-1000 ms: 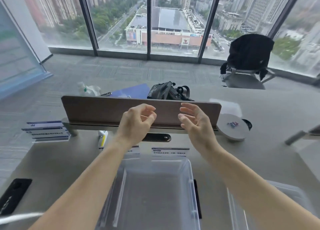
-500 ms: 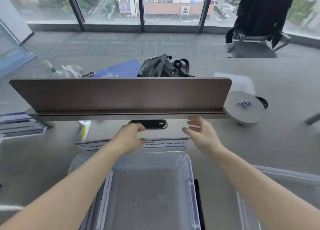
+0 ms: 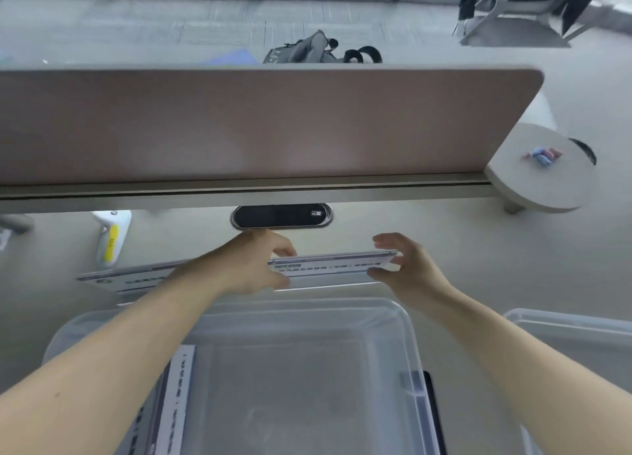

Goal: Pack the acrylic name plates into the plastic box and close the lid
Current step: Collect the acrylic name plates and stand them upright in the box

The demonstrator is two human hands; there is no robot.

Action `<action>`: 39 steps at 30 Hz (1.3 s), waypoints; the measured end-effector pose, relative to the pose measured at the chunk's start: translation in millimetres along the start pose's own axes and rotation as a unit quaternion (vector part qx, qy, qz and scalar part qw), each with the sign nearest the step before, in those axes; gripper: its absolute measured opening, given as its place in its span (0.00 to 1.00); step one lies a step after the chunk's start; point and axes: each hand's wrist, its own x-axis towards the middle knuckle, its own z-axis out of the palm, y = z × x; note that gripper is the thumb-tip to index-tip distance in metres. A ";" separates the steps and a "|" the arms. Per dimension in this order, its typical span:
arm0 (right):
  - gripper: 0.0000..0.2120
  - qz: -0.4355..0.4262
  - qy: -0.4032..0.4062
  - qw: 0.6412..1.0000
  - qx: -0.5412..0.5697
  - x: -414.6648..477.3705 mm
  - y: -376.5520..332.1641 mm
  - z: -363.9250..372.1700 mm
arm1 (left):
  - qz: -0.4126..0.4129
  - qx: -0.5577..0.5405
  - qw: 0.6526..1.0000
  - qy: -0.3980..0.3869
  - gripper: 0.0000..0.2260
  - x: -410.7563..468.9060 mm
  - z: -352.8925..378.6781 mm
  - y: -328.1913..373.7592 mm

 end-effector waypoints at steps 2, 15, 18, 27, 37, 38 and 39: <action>0.20 -0.012 0.016 1.000 -0.004 4.0 3.6 7.2 | 0.009 0.026 1.000 0.003 0.08 8.3 4.2 -2.8; 0.02 -0.054 0.041 0.997 0.044 2.6 4.5 1.5 | 0.041 0.072 0.992 0.095 0.08 11.0 -6.8 2.8; 0.02 -0.092 0.046 0.994 0.042 -6.8 -17.8 -15.2 | 0.067 0.071 0.988 0.118 0.08 -2.8 -29.9 13.6; 0.05 -0.225 0.072 0.968 0.077 -91.9 -118.0 -65.5 | 0.093 0.086 0.981 0.150 0.05 -111.7 -112.9 56.1; 0.15 -0.295 0.019 0.948 0.116 -225.6 -225.7 -75.2 | 0.068 0.149 0.972 0.169 0.09 -279.3 -190.9 116.3; 0.15 -0.302 0.007 0.947 0.110 -234.3 -230.0 -73.4 | 0.080 0.143 0.973 0.164 0.08 -290.0 -187.8 123.4; 0.15 -0.306 -0.004 0.947 0.096 -243.5 -235.4 -72.1 | 0.093 0.134 0.974 0.160 0.07 -299.6 -183.2 130.2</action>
